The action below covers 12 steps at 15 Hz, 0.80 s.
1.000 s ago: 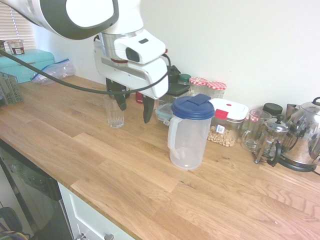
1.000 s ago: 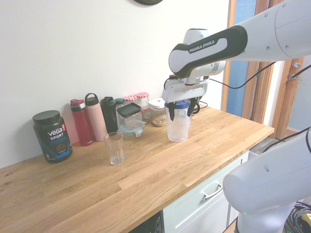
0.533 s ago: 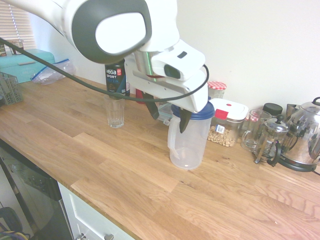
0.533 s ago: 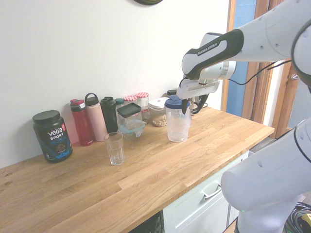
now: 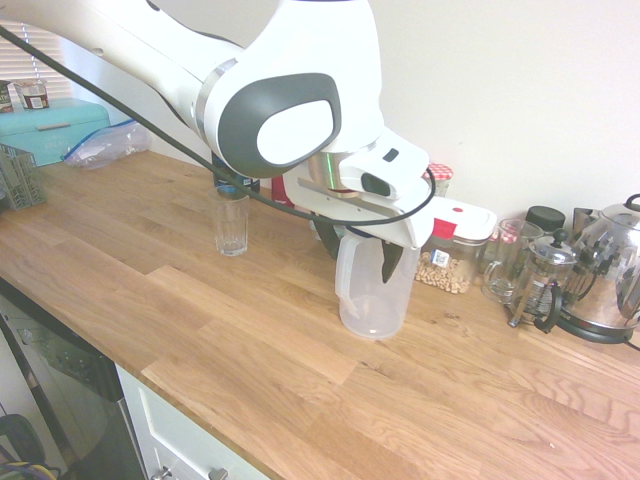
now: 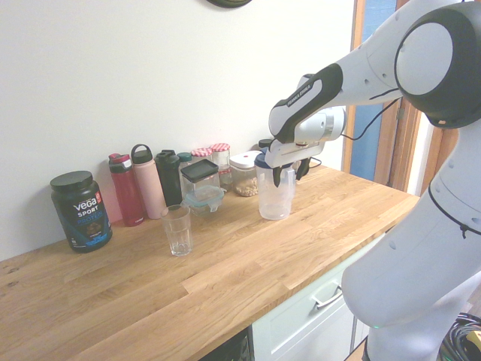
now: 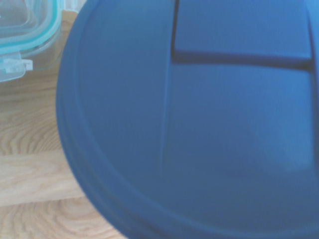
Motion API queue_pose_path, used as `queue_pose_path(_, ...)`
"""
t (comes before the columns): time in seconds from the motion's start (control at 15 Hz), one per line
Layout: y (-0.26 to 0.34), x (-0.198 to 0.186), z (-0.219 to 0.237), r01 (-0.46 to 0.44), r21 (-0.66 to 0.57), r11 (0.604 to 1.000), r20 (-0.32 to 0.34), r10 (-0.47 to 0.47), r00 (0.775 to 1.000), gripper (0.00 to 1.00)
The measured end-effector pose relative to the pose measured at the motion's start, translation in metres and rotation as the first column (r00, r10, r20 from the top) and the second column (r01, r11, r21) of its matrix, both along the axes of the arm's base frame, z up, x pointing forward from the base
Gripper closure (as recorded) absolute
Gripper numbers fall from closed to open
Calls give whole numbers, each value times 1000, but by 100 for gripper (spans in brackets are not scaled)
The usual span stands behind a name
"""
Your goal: Pour me some water
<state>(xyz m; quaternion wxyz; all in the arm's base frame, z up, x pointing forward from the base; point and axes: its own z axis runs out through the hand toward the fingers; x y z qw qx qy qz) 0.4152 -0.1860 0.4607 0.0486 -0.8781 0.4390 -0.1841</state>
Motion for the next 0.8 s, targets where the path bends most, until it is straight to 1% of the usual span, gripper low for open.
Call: queue_pose_path(0.8, 16, 6, -2, -32, -6, 999, -7, 32, 999, 100)
